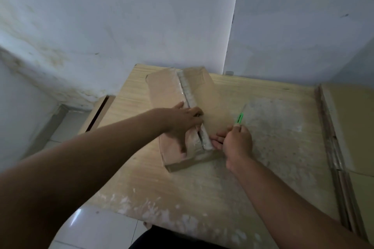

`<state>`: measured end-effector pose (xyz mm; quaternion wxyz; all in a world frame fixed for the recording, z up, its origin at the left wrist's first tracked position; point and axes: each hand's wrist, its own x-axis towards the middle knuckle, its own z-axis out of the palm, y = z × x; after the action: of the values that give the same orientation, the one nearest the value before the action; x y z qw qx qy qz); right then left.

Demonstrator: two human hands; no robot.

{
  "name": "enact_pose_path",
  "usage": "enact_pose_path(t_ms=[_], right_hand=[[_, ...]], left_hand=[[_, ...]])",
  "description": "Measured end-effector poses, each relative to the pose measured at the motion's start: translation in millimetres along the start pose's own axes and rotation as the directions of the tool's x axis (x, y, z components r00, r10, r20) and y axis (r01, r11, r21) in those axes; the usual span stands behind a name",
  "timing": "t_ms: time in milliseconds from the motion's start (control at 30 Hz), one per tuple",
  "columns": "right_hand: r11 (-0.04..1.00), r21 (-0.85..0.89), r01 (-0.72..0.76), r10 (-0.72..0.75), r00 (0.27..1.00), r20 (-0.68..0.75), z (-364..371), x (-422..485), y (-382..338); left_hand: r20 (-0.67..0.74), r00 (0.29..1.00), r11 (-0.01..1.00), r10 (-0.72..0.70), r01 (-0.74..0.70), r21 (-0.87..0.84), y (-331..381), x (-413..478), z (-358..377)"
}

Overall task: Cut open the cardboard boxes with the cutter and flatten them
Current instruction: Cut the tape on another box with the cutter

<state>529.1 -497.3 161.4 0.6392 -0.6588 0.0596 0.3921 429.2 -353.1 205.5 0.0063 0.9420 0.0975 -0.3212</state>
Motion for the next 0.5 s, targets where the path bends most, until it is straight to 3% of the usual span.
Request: enact_pose_path(t_ms=[67,200,267,367,500], right_hand=[[1.000,0.009,0.030,-0.030,1.000,0.010,0,0,3],[0.956,-0.239,0.168,-0.165,0.986,0.034,-16,0,17],[0.899,-0.343,0.273,-0.234,0.961,0.150,-34,-10,25],[0.728,-0.536,0.427,-0.265,0.896,0.355,-60,-31,38],[0.696,-0.556,0.455,-0.220,0.872,0.438,-78,-46,43]], left_hand=[[0.019,1.000,1.000,0.012,-0.012,-0.013,-1,6,-5],[0.005,1.000,1.000,0.020,-0.019,-0.015,-3,12,-3],[-0.003,1.000,1.000,0.011,-0.011,-0.007,-4,13,-3],[-0.004,1.000,1.000,-0.003,0.003,0.011,-5,15,-3],[0.015,1.000,0.999,-0.017,0.017,0.029,-4,17,-7]])
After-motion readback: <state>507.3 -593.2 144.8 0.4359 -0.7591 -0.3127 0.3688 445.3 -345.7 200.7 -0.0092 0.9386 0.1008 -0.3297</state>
